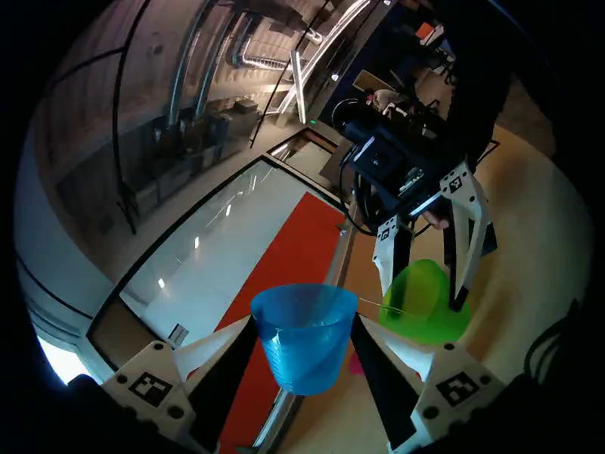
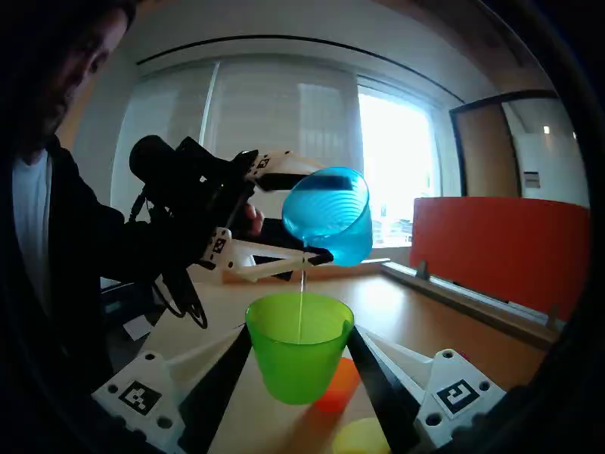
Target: Pour water
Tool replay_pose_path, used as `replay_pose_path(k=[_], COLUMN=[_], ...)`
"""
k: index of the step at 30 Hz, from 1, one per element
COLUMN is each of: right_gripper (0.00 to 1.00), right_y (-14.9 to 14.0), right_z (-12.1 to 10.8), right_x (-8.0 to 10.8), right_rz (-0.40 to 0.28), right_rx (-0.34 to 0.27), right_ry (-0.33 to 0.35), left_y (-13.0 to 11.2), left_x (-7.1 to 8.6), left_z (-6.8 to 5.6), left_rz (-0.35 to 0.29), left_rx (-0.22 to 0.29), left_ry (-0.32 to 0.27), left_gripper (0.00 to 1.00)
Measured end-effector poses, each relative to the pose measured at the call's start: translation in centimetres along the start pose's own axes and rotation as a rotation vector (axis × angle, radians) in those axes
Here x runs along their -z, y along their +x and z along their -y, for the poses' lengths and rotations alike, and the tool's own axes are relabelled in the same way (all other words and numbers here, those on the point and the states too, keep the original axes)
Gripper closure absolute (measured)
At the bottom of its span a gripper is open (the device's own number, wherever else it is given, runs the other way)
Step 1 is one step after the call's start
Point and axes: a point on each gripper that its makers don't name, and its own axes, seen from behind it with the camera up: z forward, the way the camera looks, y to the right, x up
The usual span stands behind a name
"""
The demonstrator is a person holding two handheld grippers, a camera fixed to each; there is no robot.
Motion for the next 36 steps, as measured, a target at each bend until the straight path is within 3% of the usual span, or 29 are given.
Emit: replay_pose_path(k=[36], right_gripper=[0.09], right_y=[0.13], right_z=[0.02], right_x=[-0.18], right_rz=[-0.001], right_rx=[0.010], right_ry=[-0.002], left_y=[0.04], left_x=[0.04], left_z=[-0.16], left_rz=[0.003], left_rx=[-0.023], left_ry=[-0.002], left_gripper=[0.16])
